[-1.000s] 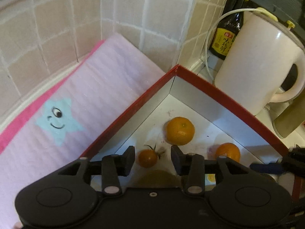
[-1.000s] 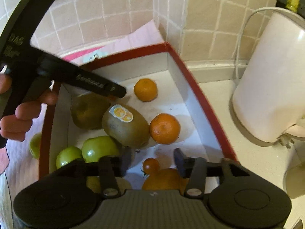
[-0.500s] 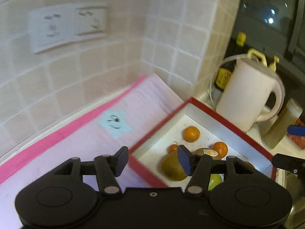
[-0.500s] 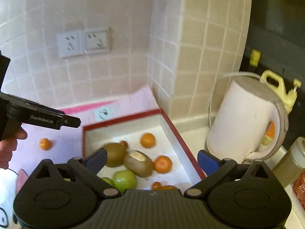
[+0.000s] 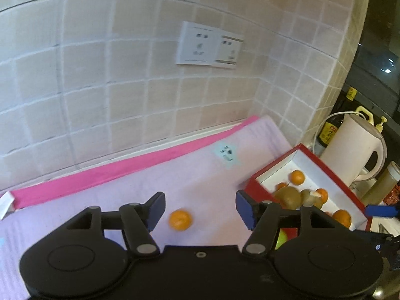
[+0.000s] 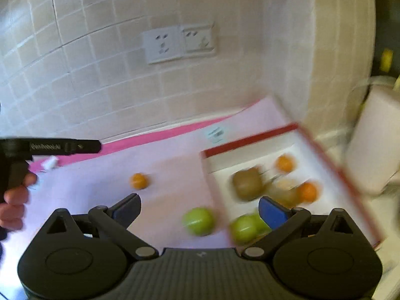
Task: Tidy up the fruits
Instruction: 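Move both tools back over the last mandarin and green apple, then grasp the mandarin with the left tool while the right grasps the green apple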
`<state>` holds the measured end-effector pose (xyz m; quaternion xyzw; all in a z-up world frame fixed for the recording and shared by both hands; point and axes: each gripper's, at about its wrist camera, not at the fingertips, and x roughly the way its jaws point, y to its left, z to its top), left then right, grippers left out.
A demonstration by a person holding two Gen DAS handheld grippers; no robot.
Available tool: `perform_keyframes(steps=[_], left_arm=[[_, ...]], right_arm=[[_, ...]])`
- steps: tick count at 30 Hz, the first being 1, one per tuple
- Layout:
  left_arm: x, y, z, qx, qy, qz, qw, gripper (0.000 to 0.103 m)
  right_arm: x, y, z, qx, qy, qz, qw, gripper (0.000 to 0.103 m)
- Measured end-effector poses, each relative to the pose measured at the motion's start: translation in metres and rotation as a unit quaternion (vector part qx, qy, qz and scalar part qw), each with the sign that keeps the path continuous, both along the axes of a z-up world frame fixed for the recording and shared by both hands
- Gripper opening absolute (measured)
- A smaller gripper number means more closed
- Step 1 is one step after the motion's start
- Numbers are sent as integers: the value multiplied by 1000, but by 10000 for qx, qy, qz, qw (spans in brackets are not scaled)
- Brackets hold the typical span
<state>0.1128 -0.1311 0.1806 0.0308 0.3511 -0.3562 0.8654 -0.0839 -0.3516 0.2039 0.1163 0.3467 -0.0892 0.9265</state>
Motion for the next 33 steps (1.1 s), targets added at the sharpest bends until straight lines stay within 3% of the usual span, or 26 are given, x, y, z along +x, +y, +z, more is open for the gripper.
perform_keyframes(steps=[3, 9, 17, 25, 33], left_arm=[[0, 18, -4, 17, 47, 41, 10000, 75], [10, 33, -15, 42, 190, -57, 9998, 78], [34, 17, -53, 167, 537, -411, 9976, 78], [61, -5, -93, 309, 873, -682, 9934, 78], [72, -24, -113, 571, 759, -998, 9905, 78]], right_arm=[[9, 14, -14, 492, 153, -8, 9987, 102], [23, 34, -46, 933, 494, -254, 9941, 101], [28, 34, -82, 1257, 722, -1203, 9821, 100], [46, 21, -118, 1666, 781, -1790, 9665, 93], [64, 19, -134, 1376, 803, -2423, 9570, 92]])
